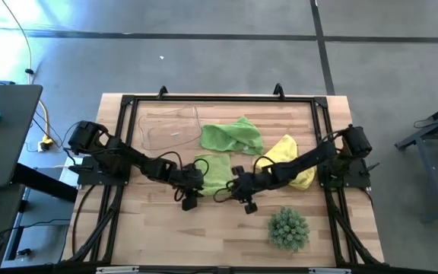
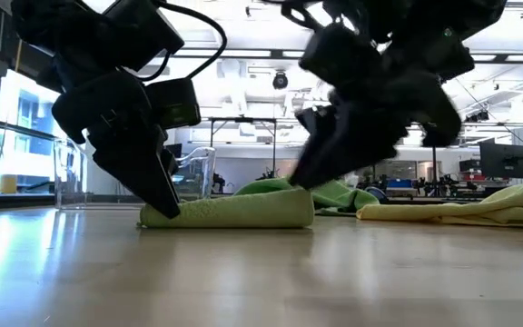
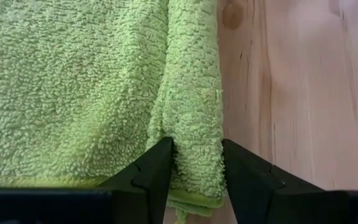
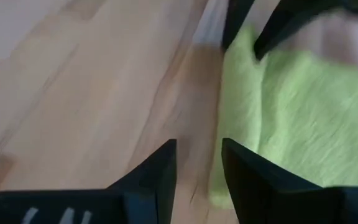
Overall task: Roll microfiber towels into tight, uniform cylinder then place into a basket
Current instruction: Roll the light green towel
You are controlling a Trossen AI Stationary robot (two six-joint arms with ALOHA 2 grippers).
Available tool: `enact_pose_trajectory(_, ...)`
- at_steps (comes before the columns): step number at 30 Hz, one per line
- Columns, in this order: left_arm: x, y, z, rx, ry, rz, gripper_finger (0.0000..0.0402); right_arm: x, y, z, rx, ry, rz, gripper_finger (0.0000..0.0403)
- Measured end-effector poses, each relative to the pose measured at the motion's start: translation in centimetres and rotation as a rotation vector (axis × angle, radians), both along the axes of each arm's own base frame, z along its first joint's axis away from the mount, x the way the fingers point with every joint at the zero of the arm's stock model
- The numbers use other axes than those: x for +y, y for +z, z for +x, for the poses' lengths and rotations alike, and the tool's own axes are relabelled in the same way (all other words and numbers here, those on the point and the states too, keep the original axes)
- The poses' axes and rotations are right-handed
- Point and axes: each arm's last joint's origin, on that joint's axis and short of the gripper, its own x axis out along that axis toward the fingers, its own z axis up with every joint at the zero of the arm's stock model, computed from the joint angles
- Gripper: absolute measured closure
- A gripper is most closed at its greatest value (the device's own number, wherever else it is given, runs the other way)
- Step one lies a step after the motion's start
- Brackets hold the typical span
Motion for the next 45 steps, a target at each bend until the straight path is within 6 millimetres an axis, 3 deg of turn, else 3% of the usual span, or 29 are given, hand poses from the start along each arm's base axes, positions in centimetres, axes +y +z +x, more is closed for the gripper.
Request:
enact_pose_trajectory(12, 0.0, 0.0, 0.0, -0.001, 0.001, -0.005, 0.0271, 0.1, -0.1, 0.1, -0.006, -0.037, 0.024, 0.0281)
enact_pose_trajectory(21, 0.0, 0.0, 0.0, -0.001, 0.001, -0.005, 0.0271, -0.1, -2.6, 0.4, 0.046, -0.098, -0.049, 0.0281)
enact_pose_trajectory(31, 0.0, 0.0, 0.0, -0.007, 0.000, -0.005, 0.0271, -1.0, -2.6, 0.4, 0.057, -0.167, -0.095, 0.0272)
enact_pose_trajectory(39, 0.0, 0.2, 0.2, -0.034, 0.001, -0.005, 0.0271, -2.3, -2.9, 0.4, 0.116, -0.219, -0.001, 0.0225)
enact_pose_trajectory(45, 0.1, 1.1, -0.1, -0.044, -0.008, 0.049, 0.0270, -2.8, -3.1, 0.4, 0.149, -0.287, 0.069, 0.0240)
